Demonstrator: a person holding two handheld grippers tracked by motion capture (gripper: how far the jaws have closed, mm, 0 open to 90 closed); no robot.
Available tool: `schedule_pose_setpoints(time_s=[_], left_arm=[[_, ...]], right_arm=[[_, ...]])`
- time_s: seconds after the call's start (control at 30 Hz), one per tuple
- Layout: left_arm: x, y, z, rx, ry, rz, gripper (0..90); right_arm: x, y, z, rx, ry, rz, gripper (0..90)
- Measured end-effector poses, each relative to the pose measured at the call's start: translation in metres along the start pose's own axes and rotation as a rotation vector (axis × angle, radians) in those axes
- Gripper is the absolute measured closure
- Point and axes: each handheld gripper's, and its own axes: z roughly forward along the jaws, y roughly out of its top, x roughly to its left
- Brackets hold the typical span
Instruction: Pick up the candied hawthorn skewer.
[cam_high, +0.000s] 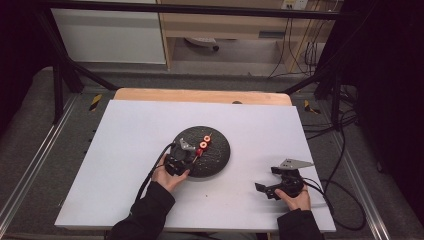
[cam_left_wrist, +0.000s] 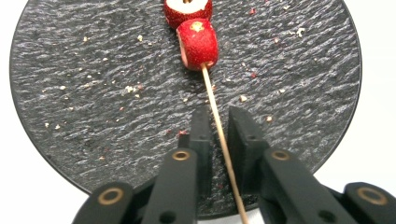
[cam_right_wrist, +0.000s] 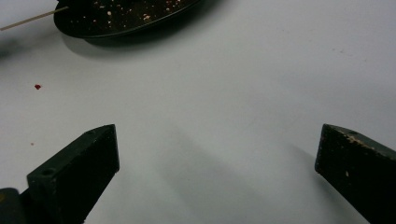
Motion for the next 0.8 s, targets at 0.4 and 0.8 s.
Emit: schedule_pose_setpoints(time_s=[0.4,0.8], left_arm=[[0.000,-0.002,-0.005,-0.029,0.011,-0.024,87.7],[0.009,-0.015,-0.028,-0.169,-0.026,-0.041,87.9]], right_arm=[[0.000,0.000,0.001,0.002,0.000,0.000,0.7],[0.000,0.000,0.000,-0.001,-0.001,0.004,0.7]])
